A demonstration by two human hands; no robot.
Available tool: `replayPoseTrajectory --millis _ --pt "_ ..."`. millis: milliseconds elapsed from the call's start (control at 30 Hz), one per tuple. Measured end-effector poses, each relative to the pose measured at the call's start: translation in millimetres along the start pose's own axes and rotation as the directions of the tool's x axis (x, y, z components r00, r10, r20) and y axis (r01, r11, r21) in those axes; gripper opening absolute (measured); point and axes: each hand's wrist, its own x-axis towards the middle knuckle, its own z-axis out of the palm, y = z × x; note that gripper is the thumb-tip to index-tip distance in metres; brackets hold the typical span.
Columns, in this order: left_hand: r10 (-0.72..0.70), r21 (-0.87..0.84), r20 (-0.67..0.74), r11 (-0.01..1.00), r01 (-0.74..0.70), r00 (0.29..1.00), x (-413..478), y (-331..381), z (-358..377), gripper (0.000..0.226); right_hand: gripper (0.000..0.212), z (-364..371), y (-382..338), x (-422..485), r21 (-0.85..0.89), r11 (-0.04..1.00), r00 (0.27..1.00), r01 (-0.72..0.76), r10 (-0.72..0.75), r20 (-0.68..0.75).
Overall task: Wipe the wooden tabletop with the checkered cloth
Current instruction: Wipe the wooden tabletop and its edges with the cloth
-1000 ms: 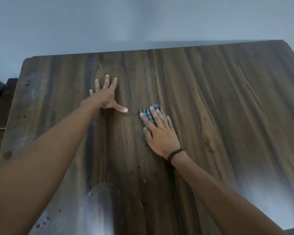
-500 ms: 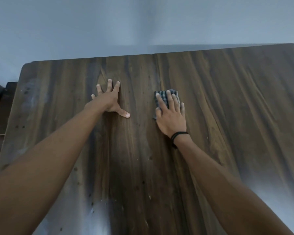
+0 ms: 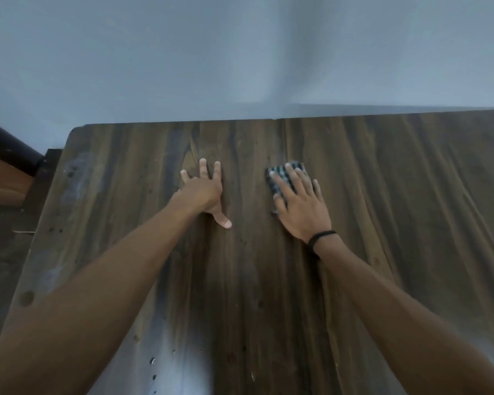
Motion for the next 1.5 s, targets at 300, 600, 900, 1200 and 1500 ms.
replayPoseTrajectory --millis 300,600,900,1200,1500 --pt "0.008 0.001 0.0 1.0 -0.008 1.0 -6 7 -5 0.15 0.055 -5 3 35 -0.006 0.999 0.999 0.041 -0.041 0.001" --pt "0.003 -0.018 0.041 1.0 -0.002 0.999 -2 6 -6 0.153 0.055 -13 6 85 0.029 0.999 0.999 0.039 -0.04 0.028" --pt "0.0 -0.037 0.047 0.999 0.002 0.999 0 9 -7 0.153 0.057 -20 8 132 0.067 0.995 0.997 -0.077 0.076 0.022" --pt "-0.008 -0.046 0.058 0.999 0.01 0.998 1 6 -7 0.154 0.058 -13 -19 156 0.076 0.992 0.994 -0.103 0.101 0.028" --pt "0.025 -0.043 0.023 0.999 -0.024 0.999 1 2 -4 0.157 0.057 0 -49 153 0.062 0.997 0.999 -0.037 0.034 0.04"
